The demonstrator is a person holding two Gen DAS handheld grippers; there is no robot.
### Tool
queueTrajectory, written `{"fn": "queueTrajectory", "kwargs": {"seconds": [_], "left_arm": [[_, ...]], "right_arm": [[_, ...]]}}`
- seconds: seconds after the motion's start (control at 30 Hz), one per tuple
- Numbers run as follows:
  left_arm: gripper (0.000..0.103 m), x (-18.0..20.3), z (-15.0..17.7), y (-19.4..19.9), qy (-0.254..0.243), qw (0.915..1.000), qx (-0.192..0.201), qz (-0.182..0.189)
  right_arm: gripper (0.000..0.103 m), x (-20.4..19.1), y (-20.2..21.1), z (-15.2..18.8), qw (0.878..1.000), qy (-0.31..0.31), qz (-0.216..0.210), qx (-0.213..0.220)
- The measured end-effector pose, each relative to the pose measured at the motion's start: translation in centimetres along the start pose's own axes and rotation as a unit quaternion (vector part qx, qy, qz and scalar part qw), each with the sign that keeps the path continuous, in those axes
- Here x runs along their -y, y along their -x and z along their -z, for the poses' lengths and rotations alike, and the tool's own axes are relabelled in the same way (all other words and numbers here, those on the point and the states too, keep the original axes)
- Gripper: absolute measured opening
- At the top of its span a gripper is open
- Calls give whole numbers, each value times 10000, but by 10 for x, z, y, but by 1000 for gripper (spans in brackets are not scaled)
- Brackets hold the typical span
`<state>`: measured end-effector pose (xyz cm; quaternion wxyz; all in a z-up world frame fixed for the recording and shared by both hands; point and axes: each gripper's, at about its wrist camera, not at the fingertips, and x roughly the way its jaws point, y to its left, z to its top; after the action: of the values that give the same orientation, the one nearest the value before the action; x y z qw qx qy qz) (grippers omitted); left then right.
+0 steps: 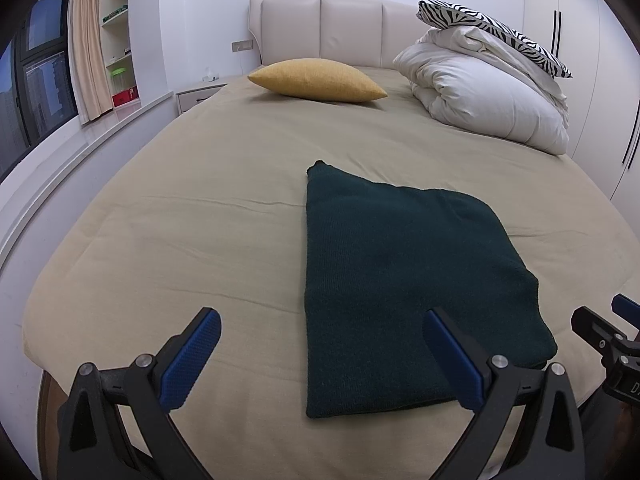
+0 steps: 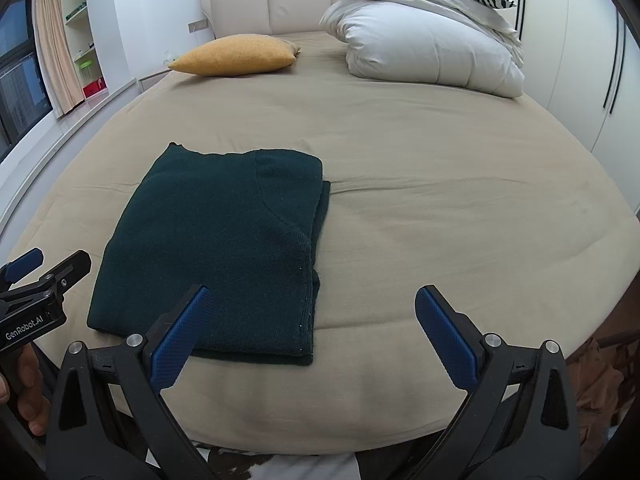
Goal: Fold small clothes
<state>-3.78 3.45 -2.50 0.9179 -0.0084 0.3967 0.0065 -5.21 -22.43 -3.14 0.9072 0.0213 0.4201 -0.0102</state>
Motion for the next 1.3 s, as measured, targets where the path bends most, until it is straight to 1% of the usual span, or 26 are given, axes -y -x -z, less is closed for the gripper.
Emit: {"fn": "queueTrajectory", "kwargs": {"seconds": [1.3], "left_arm": [[103, -1, -1, -1, -7, 10000, -14, 2]], "right_arm": [[103, -1, -2, 4, 10000, 6, -23, -23]]}}
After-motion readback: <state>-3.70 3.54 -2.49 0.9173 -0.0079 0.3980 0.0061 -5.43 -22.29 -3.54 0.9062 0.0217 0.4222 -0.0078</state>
